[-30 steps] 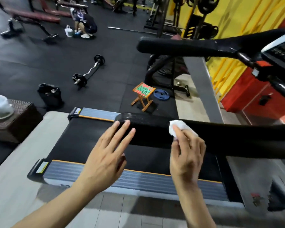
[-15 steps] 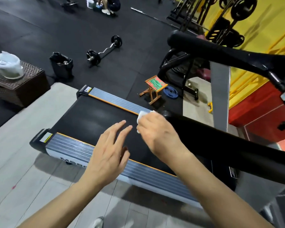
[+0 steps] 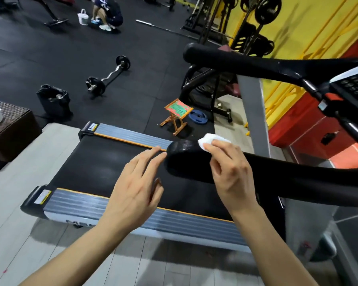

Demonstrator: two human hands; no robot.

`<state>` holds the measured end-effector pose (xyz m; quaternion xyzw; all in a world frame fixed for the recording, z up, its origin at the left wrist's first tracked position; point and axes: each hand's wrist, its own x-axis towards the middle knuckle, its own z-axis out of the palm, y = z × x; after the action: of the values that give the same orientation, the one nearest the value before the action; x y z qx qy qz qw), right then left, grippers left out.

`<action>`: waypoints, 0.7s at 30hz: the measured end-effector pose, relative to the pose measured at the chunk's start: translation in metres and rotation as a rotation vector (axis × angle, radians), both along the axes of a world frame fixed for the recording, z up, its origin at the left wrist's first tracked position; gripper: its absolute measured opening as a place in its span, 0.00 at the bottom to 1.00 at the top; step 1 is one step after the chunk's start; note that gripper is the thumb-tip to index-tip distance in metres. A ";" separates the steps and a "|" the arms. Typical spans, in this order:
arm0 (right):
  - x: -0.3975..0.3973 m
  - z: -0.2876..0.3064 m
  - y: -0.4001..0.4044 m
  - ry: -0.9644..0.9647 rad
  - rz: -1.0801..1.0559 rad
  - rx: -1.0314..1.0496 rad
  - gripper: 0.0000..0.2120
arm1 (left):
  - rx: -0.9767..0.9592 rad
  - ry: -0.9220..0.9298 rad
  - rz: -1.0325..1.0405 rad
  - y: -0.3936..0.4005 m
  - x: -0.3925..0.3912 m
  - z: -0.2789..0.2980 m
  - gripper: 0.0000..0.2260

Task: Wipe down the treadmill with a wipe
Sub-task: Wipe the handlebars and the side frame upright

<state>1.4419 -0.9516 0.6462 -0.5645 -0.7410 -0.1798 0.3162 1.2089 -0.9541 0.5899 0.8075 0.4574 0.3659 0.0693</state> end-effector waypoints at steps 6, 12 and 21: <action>0.107 -0.016 -0.036 0.203 -0.418 0.160 0.18 | 0.145 0.204 -0.121 0.004 0.050 0.011 0.30; 0.106 -0.016 -0.037 0.346 -0.456 0.257 0.15 | 0.191 0.268 -0.156 0.007 0.094 0.018 0.31; 0.143 -0.015 -0.052 0.219 -0.401 0.250 0.18 | 0.244 0.247 -0.306 0.014 0.158 0.030 0.28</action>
<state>1.5847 -1.0034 0.6316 -0.6728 -0.5474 -0.2669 0.4201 1.3672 -0.9399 0.6199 0.9085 0.2870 0.3021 -0.0310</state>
